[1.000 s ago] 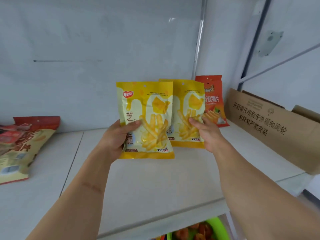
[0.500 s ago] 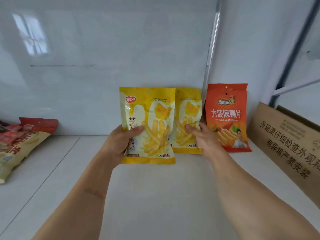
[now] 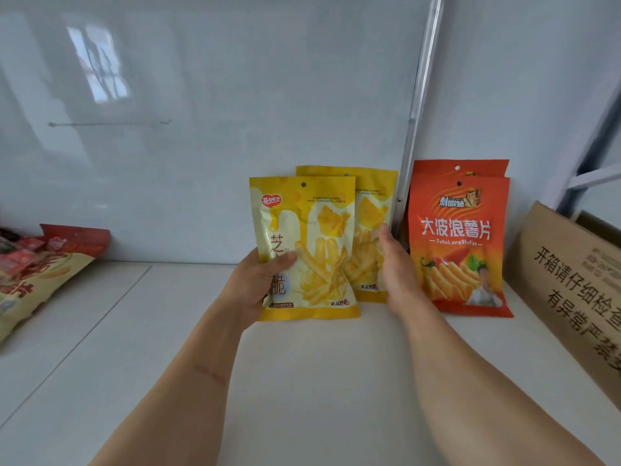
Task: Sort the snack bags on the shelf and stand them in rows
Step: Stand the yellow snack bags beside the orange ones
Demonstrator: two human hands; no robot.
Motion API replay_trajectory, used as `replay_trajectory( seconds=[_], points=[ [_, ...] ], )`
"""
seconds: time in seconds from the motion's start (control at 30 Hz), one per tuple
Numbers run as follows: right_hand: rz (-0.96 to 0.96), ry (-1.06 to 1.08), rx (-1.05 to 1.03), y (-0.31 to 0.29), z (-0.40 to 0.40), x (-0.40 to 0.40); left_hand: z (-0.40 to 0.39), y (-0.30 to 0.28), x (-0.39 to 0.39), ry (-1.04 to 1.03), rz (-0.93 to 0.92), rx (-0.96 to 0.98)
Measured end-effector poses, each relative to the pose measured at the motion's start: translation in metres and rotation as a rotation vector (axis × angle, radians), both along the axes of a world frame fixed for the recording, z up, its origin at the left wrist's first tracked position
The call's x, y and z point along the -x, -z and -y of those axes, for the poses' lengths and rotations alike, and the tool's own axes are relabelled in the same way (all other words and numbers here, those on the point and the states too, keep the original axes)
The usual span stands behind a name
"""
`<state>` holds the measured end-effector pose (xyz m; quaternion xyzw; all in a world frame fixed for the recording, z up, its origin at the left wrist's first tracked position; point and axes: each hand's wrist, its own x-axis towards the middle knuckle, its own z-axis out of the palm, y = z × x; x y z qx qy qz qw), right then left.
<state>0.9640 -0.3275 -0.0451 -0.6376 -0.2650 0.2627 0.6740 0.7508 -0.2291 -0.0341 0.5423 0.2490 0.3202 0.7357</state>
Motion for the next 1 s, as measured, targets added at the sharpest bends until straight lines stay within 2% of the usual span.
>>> replay_trajectory(
  seconds=[0.33,0.57,0.8,1.0],
  points=[
    [0.213,0.012,0.089,-0.01,0.0,0.007,0.0,0.001,-0.049,-0.069,-0.004,-0.078],
    [0.268,0.06,0.129,0.0,-0.005,0.009,0.005,0.011,-0.079,-0.172,0.012,-0.142],
    [0.286,0.199,0.09,0.007,-0.009,0.02,0.009,0.009,-0.079,-0.3,-0.036,-0.15],
    [0.415,0.302,0.127,0.016,0.0,0.033,0.012,0.002,-0.063,-0.293,-0.071,-0.163]
  ],
)
